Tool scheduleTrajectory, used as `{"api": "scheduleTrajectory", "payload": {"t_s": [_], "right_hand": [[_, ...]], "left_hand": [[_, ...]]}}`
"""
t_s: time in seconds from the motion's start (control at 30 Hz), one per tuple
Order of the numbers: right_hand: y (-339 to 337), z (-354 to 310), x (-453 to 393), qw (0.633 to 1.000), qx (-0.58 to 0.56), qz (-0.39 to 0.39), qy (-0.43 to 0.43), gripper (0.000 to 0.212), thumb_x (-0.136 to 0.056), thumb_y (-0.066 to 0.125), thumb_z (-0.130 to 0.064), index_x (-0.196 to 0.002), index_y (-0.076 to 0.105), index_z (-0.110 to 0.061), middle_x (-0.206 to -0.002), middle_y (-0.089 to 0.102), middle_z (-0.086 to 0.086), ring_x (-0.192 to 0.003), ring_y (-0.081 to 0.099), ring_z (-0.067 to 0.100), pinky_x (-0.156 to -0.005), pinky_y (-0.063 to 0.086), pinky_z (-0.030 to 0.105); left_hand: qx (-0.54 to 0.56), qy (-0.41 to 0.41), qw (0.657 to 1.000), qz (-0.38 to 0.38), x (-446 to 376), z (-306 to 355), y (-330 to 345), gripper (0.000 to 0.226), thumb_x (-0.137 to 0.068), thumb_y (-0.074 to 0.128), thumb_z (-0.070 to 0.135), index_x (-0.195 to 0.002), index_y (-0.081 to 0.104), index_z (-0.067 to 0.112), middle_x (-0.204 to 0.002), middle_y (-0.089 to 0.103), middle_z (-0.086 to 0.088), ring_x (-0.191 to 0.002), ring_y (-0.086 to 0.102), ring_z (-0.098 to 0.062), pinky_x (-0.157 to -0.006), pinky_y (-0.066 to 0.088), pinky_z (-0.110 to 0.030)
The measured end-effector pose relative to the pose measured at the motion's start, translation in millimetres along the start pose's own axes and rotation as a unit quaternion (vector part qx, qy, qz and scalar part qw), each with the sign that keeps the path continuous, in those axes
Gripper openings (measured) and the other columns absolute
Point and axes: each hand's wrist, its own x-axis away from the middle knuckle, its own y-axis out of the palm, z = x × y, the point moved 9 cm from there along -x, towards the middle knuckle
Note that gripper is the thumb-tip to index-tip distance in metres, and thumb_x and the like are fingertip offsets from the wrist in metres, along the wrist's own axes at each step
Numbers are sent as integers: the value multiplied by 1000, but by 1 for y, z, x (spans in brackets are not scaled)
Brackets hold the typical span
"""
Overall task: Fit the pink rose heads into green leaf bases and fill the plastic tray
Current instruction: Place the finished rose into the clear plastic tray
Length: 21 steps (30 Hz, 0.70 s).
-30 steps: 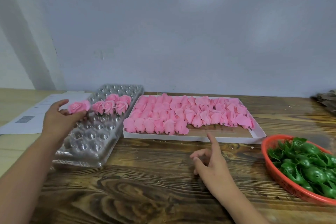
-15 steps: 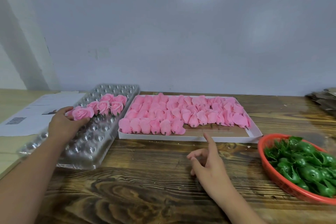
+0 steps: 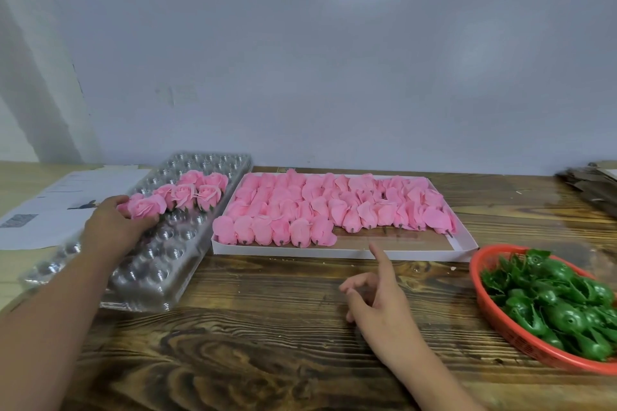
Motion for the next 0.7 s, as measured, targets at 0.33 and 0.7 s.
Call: {"api": "scheduleTrajectory", "payload": {"t_s": [0.33, 0.7], "right_hand": [[0, -2, 0, 1000, -7, 7, -6, 84, -79, 53, -29, -152, 12, -42, -98, 68, -14, -70, 66, 14, -76, 57, 40], [0, -5, 1, 1000, -2, 3, -14, 84, -86, 56, -18, -153, 10, -38, -99, 67, -15, -72, 65, 14, -78, 56, 39]], "left_hand": [[-26, 18, 999, -4, -4, 6, 2, 78, -79, 87, 29, -144, 50, 9, -133, 62, -21, -108, 62, -41, -84, 53, -47], [-69, 9, 997, -31, -12, 6, 7, 81, -76, 89, 24, -145, 50, 8, -132, 64, -22, -113, 62, -42, -95, 48, -48]]}}
